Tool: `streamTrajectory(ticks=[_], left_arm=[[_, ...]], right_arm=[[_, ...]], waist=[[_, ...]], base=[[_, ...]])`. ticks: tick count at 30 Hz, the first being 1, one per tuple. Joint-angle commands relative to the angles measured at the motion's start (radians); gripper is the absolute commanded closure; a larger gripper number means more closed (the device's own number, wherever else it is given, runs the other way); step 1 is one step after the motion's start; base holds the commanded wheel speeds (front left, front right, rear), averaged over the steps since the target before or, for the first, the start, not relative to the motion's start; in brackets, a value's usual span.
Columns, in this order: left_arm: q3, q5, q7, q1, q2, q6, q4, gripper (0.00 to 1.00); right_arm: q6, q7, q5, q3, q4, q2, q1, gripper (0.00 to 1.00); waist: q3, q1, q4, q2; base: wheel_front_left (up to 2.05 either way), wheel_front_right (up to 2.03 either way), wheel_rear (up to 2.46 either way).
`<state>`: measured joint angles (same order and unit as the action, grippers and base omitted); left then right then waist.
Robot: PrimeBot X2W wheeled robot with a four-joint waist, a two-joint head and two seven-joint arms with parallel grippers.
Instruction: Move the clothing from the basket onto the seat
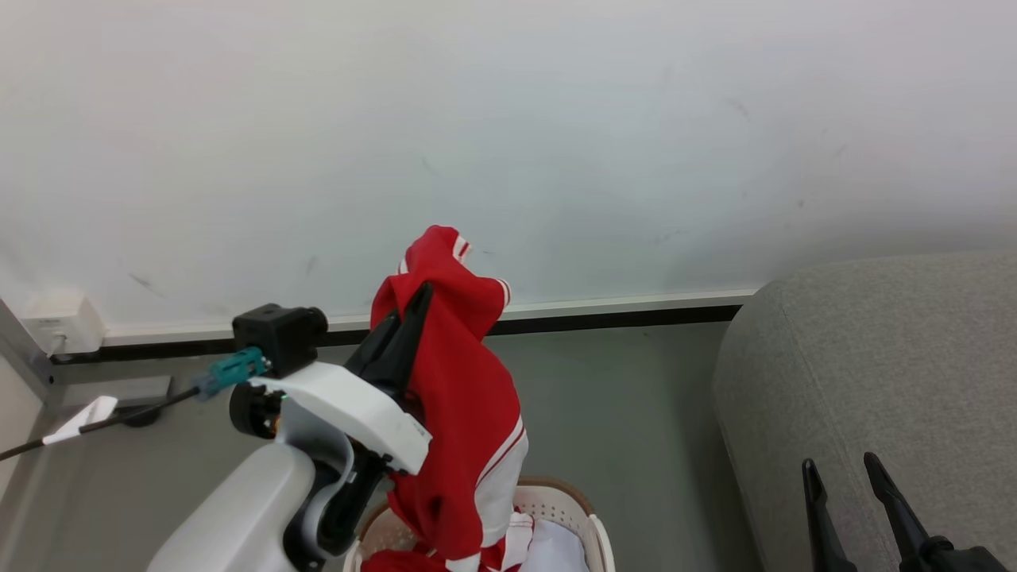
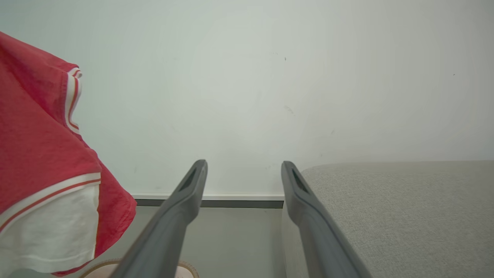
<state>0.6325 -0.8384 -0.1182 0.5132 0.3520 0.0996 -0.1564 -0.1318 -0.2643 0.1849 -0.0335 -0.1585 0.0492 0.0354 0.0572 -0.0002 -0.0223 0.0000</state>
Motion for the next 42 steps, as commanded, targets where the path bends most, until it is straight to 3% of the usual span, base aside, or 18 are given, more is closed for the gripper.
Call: streamTrajectory(ticks=[1, 13, 27, 33, 41, 42], left_arm=[[-0.003, -0.002, 0.005, 0.006, 0.009, 0.006, 0.008, 1.00], [0.015, 0.014, 0.025, -0.014, 0.022, 0.033, 0.087, 1.00], [0.081, 0.027, 0.067, 0.003, -0.014, 0.021, 0.176, 1.00], [0.135, 0.031, 0.091, 0.015, -0.049, 0.003, 0.189, 1.00], [0.203, 0.022, 0.115, 0.020, -0.103, -0.037, 0.197, 1.00], [0.208, 0.019, 0.116, 0.021, -0.108, -0.039, 0.199, 1.00]], right_arm=[[0.002, 0.000, 0.000, -0.002, -0.002, 0.002, 0.015, 0.00], [0.002, 0.000, -0.008, -0.041, 0.016, 0.003, 0.014, 0.00], [0.002, 0.000, 0.101, -0.509, -0.032, 0.183, -0.243, 0.00], [0.002, 0.000, 0.147, -0.644, -0.085, 0.192, -0.360, 0.00], [0.002, 0.000, 0.202, -0.738, -0.205, 0.165, -0.448, 0.00], [0.002, 0.000, 0.220, -0.751, -0.223, 0.163, -0.454, 0.41]], waist=[[0.003, 0.0002, -0.004, 0.0000], [0.017, 0.0002, -0.008, 0.0000], [0.008, 0.0002, -0.012, 0.0000], [0.006, 0.0002, -0.004, 0.0000], [0.011, 0.0002, 0.010, 0.0000], [0.013, 0.0002, 0.013, 0.0000]], base=[[0.00, 0.00, 0.00], [0.00, 0.00, 0.00], [0.00, 0.00, 0.00], [0.00, 0.00, 0.00], [0.00, 0.00, 0.00], [0.00, 0.00, 0.00]])
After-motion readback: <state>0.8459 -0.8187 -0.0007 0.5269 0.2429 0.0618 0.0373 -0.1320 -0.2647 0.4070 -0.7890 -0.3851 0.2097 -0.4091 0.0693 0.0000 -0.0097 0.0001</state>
